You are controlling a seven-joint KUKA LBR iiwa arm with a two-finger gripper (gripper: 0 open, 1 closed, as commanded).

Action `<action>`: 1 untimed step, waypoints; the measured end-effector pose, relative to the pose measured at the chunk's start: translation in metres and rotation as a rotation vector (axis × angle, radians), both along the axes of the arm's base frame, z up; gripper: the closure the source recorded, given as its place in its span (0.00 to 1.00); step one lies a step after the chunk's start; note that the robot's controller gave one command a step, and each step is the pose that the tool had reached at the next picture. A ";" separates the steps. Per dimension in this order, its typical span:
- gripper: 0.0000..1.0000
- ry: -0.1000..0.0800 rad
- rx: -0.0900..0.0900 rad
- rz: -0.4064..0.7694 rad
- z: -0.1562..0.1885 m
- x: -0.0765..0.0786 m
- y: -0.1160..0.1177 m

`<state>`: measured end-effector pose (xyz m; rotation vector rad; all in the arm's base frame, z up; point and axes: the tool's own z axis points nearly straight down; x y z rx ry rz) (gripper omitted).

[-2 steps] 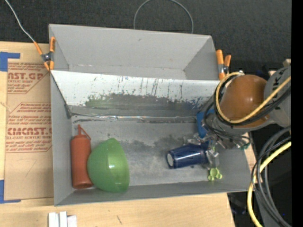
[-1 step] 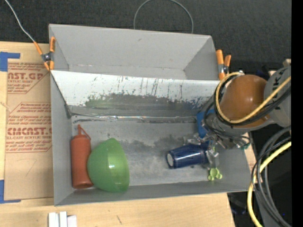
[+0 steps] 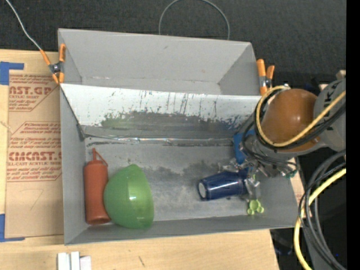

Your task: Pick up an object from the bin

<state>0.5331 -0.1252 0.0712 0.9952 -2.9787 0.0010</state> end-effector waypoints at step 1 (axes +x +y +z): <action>1.00 0.000 0.000 0.000 0.000 0.000 0.000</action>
Offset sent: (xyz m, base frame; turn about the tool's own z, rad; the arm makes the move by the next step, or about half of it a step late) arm -0.0239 0.0258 0.1121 -0.4940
